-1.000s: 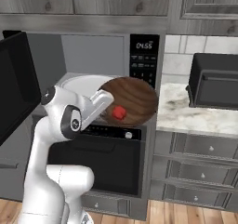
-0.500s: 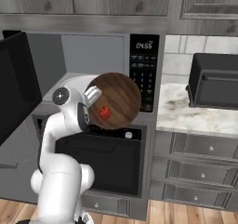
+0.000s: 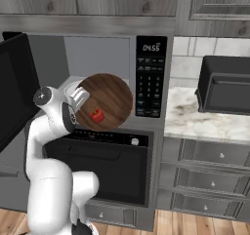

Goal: Pick the bell pepper from the sink and place it in the bowl. Then pick the bowl and place it in the microwave. Then close the microwave door and press the start button.

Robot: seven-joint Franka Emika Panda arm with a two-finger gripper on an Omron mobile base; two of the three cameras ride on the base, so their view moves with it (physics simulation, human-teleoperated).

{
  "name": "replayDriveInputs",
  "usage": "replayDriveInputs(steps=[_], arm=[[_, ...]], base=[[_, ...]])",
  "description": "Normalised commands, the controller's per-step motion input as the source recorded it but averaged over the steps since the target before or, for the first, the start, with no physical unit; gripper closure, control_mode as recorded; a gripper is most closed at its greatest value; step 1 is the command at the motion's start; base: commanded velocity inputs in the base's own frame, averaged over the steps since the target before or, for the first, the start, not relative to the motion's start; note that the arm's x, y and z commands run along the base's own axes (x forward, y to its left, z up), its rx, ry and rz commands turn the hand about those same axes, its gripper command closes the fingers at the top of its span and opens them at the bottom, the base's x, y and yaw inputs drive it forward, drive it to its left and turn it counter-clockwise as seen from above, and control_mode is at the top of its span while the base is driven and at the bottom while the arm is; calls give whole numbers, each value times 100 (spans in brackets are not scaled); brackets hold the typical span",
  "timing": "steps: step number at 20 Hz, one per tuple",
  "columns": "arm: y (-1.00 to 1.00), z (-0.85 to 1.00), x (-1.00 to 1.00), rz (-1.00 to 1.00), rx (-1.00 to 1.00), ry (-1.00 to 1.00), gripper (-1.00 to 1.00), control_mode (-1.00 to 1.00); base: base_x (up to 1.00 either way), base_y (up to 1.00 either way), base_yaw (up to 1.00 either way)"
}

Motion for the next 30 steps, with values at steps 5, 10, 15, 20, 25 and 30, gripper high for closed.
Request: replayDriveInputs(steps=[5,10,15,20,25,30], arm=[[7,26,-6,19,-20,0,100,-100],[1,28,7,35,-15,2,100,-100],[0,47,0,32,-17,5,100,-100],[0,76,21,10,-17,11,100,-100],[-3,17,83,24,-5,28,100,-100],[-4,0,80,32,-10,18,100,-100]], base=[[0,0,0],[0,0,0],[0,0,0],[0,0,0],[0,0,0],[0,0,0]])
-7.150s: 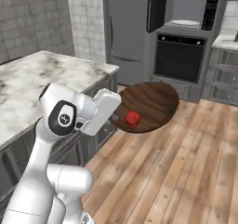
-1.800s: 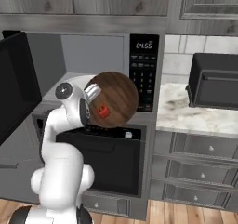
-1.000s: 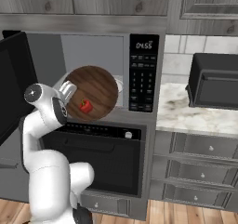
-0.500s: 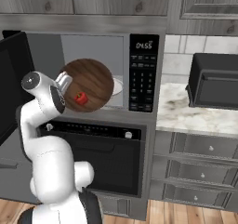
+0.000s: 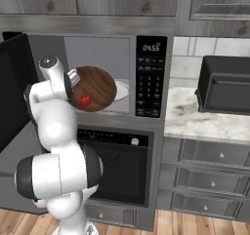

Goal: Pick the bell pepper from the sink and place it in the bowl. Then pick the bowl and place it in the microwave. Then close the microwave door and press the start button.

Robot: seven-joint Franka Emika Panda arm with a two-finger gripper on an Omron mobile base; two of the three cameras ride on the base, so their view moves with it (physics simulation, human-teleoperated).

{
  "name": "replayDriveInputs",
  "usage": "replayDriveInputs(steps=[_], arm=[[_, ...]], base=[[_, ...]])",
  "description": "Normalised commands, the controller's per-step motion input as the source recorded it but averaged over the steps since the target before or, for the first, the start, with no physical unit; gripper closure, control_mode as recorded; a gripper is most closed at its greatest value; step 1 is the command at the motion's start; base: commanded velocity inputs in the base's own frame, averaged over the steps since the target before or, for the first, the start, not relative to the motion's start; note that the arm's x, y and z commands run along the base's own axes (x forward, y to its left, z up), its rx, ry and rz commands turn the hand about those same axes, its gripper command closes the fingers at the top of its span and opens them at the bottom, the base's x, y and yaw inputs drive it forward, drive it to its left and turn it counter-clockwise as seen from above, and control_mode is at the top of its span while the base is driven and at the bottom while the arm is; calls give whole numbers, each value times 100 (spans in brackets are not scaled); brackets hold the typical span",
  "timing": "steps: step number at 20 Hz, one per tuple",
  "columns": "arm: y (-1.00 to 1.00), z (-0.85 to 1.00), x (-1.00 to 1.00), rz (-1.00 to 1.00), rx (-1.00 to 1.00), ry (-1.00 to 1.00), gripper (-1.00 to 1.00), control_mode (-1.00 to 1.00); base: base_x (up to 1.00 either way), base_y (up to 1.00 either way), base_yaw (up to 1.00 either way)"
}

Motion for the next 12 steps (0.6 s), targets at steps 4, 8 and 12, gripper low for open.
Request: replayDriveInputs(steps=[4,8,12], arm=[[-25,0,44,28,-23,0,100,-100],[-43,-1,57,34,-25,0,100,-100],[-63,0,61,46,-18,-1,100,-100]], base=[[0,0,0],[0,0,0],[0,0,0]])
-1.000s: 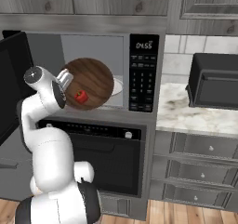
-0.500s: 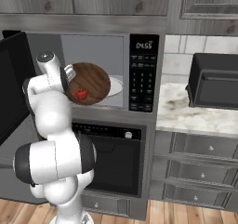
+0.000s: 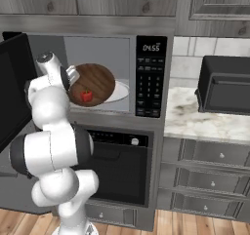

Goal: Pick the bell pepper from the sink and place it in the bowl. Then pick the bowl and place it in the microwave. Then close the microwave door and press the start button.

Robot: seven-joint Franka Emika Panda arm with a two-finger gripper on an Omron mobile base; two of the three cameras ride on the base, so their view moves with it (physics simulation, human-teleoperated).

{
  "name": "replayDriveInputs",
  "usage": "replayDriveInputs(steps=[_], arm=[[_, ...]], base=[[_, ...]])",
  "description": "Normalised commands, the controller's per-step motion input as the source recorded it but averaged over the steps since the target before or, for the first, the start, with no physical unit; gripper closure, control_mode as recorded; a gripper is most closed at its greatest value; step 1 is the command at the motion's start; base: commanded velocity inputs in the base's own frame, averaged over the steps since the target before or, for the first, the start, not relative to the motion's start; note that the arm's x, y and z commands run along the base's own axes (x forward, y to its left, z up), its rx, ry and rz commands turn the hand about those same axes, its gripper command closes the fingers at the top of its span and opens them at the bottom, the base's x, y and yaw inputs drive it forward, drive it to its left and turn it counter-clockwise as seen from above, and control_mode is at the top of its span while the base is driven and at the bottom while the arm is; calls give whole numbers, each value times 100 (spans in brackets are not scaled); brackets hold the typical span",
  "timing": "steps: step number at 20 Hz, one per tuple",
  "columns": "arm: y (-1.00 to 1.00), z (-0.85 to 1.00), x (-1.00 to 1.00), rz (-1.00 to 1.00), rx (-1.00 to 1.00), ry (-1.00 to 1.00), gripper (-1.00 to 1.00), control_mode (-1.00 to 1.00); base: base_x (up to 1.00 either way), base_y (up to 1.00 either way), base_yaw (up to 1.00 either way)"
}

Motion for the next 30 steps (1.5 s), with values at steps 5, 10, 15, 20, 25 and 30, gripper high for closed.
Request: replayDriveInputs(steps=[5,10,15,20,25,30], arm=[[-81,6,50,50,-9,-2,100,-100],[-79,15,84,48,-2,0,100,-100],[-69,35,66,47,-3,-3,100,-100],[-72,13,89,49,0,-1,100,-100],[-76,-14,91,52,0,0,100,-100],[-77,-27,78,54,0,0,100,-100]], base=[[0,0,0],[0,0,0],[0,0,0],[0,0,0],[0,0,0],[0,0,0]])
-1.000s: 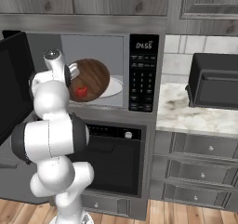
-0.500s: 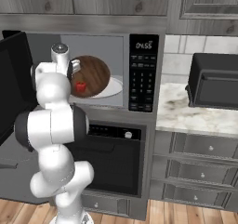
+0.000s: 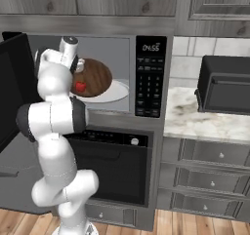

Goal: Pick the bell pepper from the sink and place it in the bowl. Then pick the bowl and place it in the microwave. Then close the microwave door and press the start button.

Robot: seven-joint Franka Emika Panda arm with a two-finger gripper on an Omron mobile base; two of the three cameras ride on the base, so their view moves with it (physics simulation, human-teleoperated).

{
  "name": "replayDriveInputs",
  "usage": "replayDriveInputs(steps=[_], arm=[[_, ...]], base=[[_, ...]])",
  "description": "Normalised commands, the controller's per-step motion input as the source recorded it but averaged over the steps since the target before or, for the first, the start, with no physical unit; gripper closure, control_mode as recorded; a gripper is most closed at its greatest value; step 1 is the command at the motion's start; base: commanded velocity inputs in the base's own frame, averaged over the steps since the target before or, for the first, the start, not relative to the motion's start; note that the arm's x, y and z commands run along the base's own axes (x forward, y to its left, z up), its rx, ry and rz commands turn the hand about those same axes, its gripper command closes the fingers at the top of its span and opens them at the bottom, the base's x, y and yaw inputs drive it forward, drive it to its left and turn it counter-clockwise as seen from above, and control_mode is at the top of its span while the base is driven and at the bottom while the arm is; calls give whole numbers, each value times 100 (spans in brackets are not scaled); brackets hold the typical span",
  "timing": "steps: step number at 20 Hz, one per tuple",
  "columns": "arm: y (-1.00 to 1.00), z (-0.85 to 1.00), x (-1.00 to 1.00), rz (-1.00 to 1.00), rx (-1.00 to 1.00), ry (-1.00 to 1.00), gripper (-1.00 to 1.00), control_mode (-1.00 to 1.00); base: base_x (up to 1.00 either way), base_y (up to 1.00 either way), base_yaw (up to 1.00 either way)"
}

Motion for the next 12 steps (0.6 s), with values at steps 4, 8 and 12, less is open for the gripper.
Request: replayDriveInputs(steps=[4,8,12], arm=[[-86,-8,-5,53,-9,-18,-100,-100],[-100,0,-80,35,-11,-40,-100,-100],[-84,6,-100,14,-13,-55,-100,-100]], base=[[0,0,0],[0,0,0],[0,0,0]])
